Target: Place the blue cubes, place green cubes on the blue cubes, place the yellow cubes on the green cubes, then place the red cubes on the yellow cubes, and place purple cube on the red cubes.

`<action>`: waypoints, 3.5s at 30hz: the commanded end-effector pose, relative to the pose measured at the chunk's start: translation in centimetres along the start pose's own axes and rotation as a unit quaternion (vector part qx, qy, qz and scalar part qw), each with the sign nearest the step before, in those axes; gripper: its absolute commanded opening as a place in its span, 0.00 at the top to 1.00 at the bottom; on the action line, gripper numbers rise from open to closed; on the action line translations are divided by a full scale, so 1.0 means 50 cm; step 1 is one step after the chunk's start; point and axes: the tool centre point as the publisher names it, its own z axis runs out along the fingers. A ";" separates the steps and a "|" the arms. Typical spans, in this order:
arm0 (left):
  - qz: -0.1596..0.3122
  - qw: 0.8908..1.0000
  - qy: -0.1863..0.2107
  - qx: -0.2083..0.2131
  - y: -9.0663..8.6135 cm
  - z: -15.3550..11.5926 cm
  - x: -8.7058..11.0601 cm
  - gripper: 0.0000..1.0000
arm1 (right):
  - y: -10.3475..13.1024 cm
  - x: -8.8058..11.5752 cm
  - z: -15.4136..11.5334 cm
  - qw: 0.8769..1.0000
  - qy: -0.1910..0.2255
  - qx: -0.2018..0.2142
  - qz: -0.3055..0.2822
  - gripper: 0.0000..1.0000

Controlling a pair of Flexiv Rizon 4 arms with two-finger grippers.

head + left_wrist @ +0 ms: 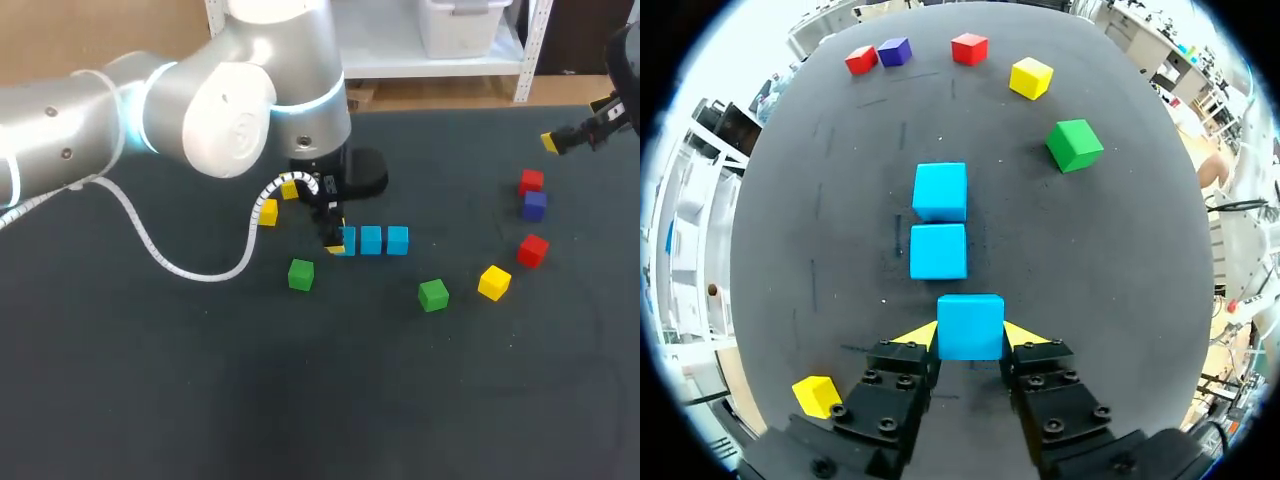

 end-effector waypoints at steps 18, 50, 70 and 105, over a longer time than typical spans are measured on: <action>0.004 1.000 0.013 0.011 0.047 0.017 0.000 1.00 | 0.003 0.002 0.004 1.000 -0.003 0.005 0.000 0.00; -0.011 1.000 0.018 0.023 0.033 0.026 0.000 1.00 | 0.003 0.002 0.004 1.000 -0.003 0.005 0.000 0.00; -0.010 0.999 0.019 0.031 0.031 0.031 0.001 1.00 | 0.003 0.002 0.004 1.000 -0.003 0.005 0.000 0.00; -0.035 0.999 0.020 0.032 0.041 0.028 0.005 0.79 | 0.003 0.002 0.004 1.000 -0.003 0.005 0.000 0.00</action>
